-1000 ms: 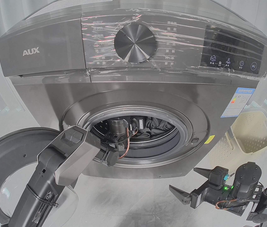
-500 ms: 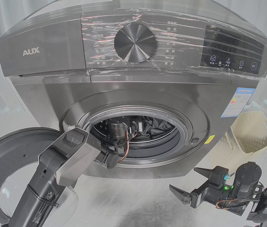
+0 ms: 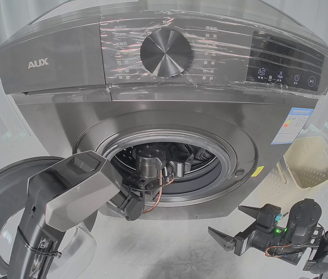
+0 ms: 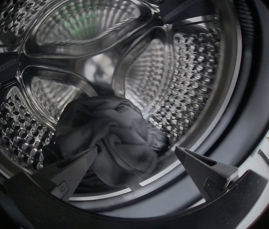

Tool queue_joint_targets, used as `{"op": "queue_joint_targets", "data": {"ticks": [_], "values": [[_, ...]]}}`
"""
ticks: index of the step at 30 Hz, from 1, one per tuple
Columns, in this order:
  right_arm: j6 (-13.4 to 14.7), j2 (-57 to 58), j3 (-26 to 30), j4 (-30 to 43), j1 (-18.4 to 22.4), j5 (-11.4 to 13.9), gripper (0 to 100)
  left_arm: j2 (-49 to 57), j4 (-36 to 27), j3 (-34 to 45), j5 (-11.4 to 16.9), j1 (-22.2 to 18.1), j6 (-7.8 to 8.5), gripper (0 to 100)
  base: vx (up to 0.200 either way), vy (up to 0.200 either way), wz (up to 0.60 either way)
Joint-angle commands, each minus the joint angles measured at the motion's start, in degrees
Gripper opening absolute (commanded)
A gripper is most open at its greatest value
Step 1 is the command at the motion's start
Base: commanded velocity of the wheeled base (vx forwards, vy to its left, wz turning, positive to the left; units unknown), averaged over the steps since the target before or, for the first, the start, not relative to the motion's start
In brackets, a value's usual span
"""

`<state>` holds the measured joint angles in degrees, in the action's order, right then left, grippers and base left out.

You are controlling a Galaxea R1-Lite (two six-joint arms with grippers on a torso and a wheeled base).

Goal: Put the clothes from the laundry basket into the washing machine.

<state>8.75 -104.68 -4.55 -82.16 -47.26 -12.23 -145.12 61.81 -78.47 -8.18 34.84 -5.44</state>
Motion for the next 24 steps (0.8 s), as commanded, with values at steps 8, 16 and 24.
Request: {"op": "queue_joint_targets", "data": {"ticks": [8, 16, 24], "values": [[0.12, 0.18, 0.15, 0.07, -0.02, -0.08, 100, 18.29, 2.88, 26.44, 0.97, 7.79, -0.36, 100, 0.0, 0.0, 0.0], [0.21, 0.18, 0.42, 0.25, 0.07, -0.08, 100, 20.66, 11.67, 35.93, -0.35, 10.77, -0.01, 100, 0.0, 0.0, 0.0], [0.56, 1.15, 1.47, 0.34, 0.33, -0.25, 100, 28.22, 22.04, 49.29, -2.89, 10.86, -0.1, 100, 0.0, 0.0, 0.0]]}}
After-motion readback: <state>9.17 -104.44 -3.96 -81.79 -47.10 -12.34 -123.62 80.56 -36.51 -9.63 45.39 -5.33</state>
